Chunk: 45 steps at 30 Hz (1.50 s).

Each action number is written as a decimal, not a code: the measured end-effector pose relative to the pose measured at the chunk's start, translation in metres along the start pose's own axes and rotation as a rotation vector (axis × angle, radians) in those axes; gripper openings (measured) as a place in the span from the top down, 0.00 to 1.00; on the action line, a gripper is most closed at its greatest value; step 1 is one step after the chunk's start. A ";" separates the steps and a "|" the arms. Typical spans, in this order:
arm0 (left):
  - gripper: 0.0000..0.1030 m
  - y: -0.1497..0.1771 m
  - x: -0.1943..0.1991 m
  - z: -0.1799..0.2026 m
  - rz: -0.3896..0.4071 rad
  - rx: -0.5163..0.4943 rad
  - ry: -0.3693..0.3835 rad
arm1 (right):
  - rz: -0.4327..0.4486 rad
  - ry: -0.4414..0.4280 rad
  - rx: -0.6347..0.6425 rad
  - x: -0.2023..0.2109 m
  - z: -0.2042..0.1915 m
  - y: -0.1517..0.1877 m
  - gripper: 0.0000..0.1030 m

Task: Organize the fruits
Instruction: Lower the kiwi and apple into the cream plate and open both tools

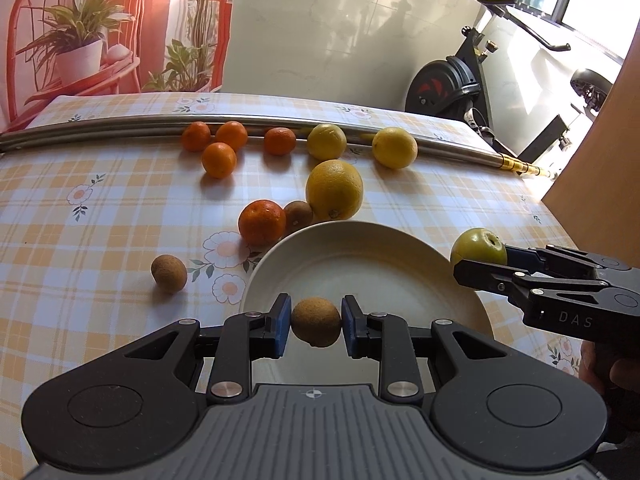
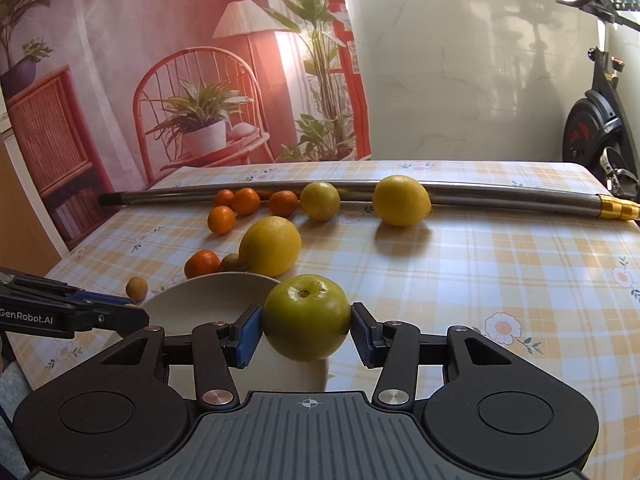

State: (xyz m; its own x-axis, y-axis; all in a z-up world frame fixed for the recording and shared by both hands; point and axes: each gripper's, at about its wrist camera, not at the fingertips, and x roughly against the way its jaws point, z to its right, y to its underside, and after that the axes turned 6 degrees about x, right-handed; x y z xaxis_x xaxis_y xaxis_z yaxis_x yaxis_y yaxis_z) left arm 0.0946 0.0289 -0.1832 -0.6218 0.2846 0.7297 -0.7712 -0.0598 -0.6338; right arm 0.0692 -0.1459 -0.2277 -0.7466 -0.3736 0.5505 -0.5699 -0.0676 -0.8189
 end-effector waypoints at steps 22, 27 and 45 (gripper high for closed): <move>0.72 0.011 -0.005 -0.002 -0.056 -0.011 -0.032 | -0.112 -0.002 0.087 0.009 -0.032 0.022 0.57; 0.72 0.012 -0.007 -0.003 -0.062 -0.004 -0.035 | -0.143 -0.005 0.116 0.004 -0.036 0.024 0.57; 0.72 0.012 -0.012 -0.004 -0.078 0.026 -0.051 | -0.169 -0.007 0.137 0.000 -0.041 0.027 0.57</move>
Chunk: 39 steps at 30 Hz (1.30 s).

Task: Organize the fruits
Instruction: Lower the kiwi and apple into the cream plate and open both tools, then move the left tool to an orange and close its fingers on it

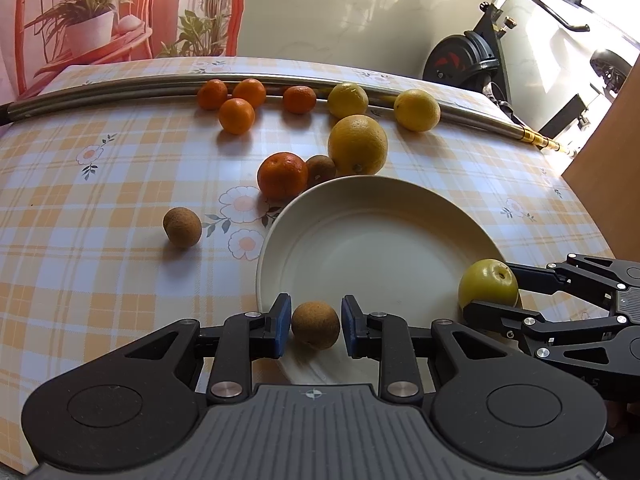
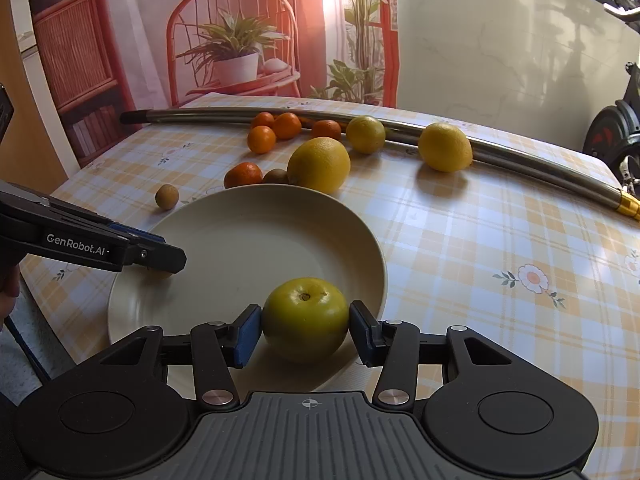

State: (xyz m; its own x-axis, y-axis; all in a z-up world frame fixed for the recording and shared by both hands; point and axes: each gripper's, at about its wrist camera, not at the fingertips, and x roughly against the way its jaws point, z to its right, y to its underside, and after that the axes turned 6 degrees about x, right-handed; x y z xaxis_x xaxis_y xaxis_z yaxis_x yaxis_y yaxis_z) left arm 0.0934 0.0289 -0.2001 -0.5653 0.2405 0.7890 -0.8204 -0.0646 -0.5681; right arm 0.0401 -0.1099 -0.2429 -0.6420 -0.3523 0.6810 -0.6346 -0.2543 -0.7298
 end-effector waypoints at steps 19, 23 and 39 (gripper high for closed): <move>0.63 -0.014 0.029 -0.012 0.133 0.074 0.049 | 0.117 0.058 0.011 0.023 0.014 -0.012 0.56; 0.63 -0.028 0.040 -0.023 0.184 0.102 0.013 | 0.147 0.079 0.000 0.030 0.027 -0.019 0.56; 0.63 -0.086 0.069 -0.061 0.284 0.196 -0.073 | 0.231 0.131 -0.037 0.026 0.060 -0.049 0.56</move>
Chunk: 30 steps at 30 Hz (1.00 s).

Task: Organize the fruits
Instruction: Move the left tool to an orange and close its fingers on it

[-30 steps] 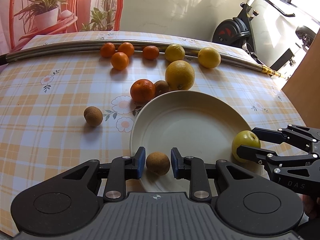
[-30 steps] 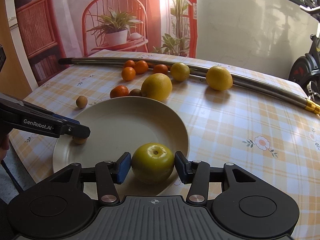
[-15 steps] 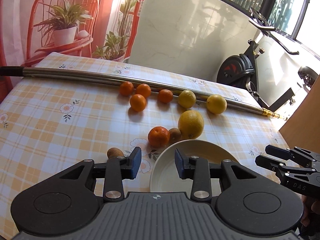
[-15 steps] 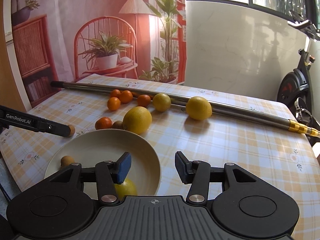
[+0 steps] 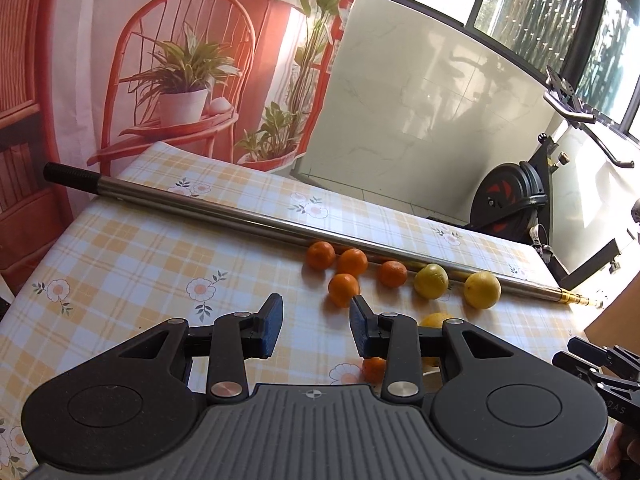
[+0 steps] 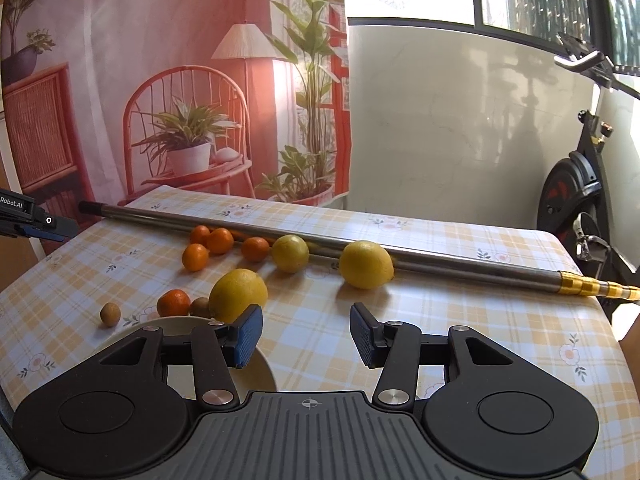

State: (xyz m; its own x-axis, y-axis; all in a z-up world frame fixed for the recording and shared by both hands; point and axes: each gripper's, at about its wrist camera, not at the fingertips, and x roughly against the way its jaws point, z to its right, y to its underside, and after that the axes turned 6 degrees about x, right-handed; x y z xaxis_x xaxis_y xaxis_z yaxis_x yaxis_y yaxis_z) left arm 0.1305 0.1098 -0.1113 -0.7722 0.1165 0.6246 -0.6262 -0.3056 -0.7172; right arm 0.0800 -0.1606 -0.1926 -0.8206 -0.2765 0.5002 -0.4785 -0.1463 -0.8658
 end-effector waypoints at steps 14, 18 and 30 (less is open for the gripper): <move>0.63 -0.027 -0.062 0.008 -0.063 -0.005 0.007 | 0.001 0.027 -0.044 -0.027 0.020 -0.004 0.56; 0.63 -0.037 -0.098 0.008 -0.102 0.056 0.047 | -0.023 0.039 -0.061 -0.040 0.026 -0.001 0.56; 0.63 -0.047 -0.178 -0.005 -0.189 0.290 0.047 | -0.069 0.053 -0.106 -0.058 0.042 0.004 0.56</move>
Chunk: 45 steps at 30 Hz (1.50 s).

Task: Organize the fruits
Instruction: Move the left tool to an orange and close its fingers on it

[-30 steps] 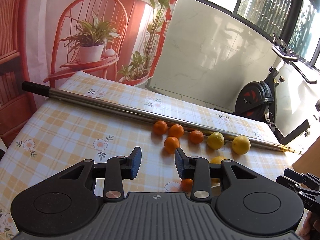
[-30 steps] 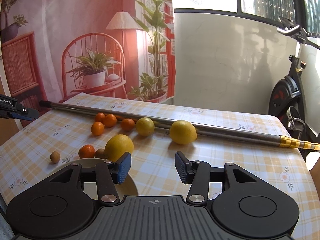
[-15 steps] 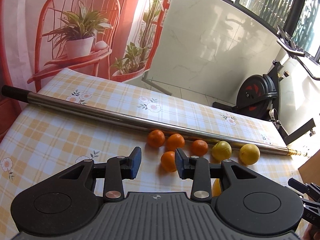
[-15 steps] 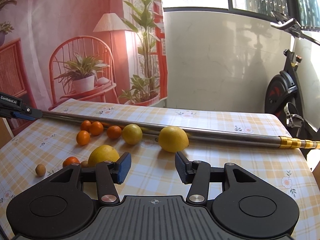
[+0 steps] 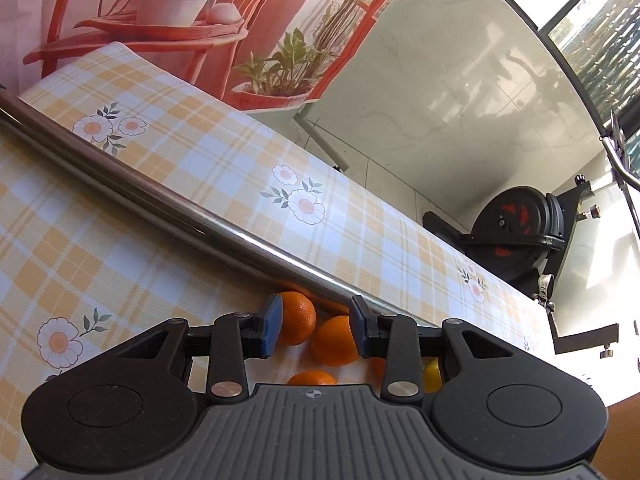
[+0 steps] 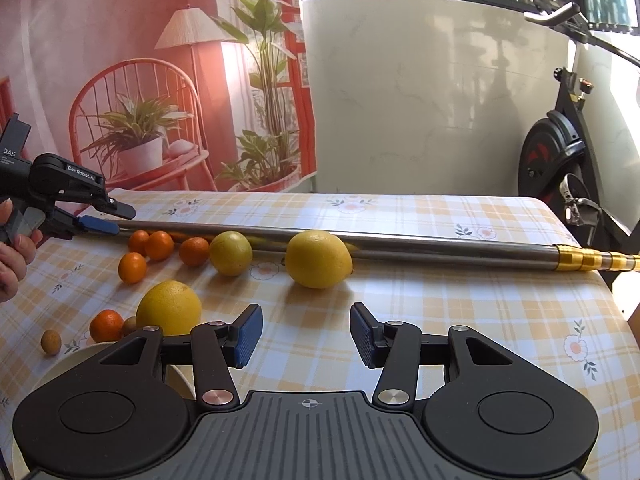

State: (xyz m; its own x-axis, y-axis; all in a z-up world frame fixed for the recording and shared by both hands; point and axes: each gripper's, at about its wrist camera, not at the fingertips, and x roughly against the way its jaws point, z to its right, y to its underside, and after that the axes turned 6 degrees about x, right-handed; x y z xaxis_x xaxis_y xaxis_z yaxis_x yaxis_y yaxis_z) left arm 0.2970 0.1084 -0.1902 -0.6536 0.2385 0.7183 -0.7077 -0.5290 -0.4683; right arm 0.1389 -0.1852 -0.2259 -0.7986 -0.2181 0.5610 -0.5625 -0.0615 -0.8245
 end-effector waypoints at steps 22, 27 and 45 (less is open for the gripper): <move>0.65 0.005 -0.013 -0.011 -0.005 -0.005 -0.019 | -0.029 0.001 -0.025 -0.009 0.008 0.004 0.56; 0.65 0.017 0.006 0.000 0.044 -0.126 -0.027 | -0.032 -0.002 -0.025 -0.012 0.008 0.006 0.56; 0.65 0.086 0.107 0.015 0.154 -0.328 0.044 | -0.012 -0.029 0.088 -0.033 -0.006 -0.015 0.56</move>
State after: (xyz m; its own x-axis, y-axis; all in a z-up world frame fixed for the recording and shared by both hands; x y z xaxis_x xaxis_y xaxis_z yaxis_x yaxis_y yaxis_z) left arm 0.1704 0.0763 -0.1462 -0.7649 0.2154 0.6070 -0.6440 -0.2742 -0.7142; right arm 0.1728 -0.1717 -0.2318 -0.7844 -0.2446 0.5700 -0.5504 -0.1493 -0.8215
